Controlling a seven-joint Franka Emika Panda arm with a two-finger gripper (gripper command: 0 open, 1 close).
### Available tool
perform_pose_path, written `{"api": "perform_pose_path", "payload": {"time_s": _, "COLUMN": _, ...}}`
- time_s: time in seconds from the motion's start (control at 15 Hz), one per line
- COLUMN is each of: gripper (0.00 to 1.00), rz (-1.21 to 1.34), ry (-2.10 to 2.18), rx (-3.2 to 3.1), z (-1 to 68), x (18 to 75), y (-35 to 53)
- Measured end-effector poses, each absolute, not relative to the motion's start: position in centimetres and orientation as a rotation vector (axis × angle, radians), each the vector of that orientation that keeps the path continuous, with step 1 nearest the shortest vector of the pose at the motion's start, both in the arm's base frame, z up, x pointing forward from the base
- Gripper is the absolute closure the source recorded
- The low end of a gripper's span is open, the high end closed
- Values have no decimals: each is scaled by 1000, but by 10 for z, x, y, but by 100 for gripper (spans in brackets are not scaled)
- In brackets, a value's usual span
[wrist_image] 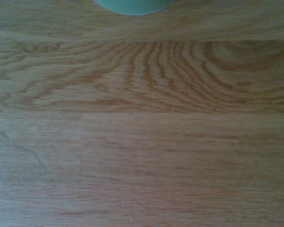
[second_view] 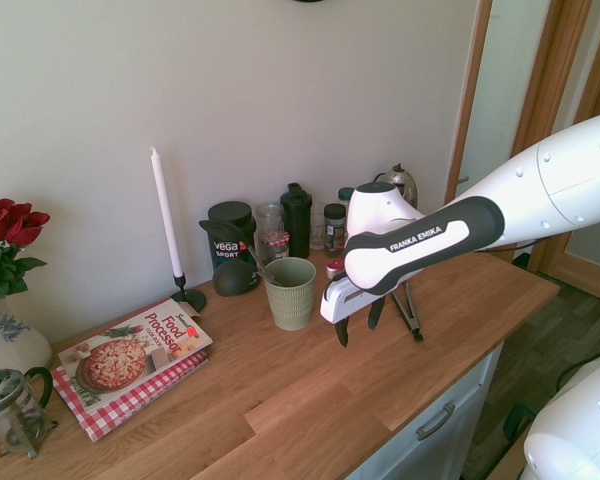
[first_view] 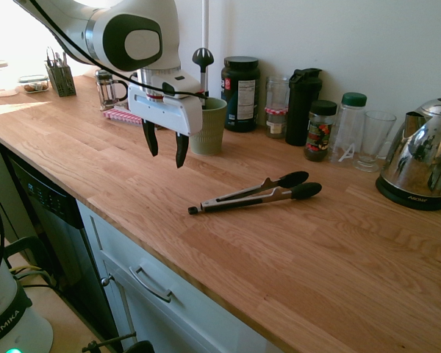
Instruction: Put the tongs back in the holder
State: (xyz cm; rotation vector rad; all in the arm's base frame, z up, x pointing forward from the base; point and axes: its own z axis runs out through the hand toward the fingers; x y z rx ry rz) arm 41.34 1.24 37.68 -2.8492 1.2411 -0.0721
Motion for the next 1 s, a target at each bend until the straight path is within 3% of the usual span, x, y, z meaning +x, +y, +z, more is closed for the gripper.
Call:
{"api": "perform_pose_path", "payload": {"time_s": 0.2, "gripper": 0, "rz": -76, "ry": 1246, "rx": -2845, "z": 380, "x": 418, "y": 10}}
{"api": "perform_pose_path", "payload": {"time_s": 0.6, "gripper": 0, "rz": -201, "ry": 1444, "rx": -2690, "z": 471, "x": 458, "y": -67}}
{"api": "perform_pose_path", "payload": {"time_s": 1.0, "gripper": 0, "rz": -211, "ry": 1648, "rx": -2589, "z": 423, "x": 481, "y": -158}}
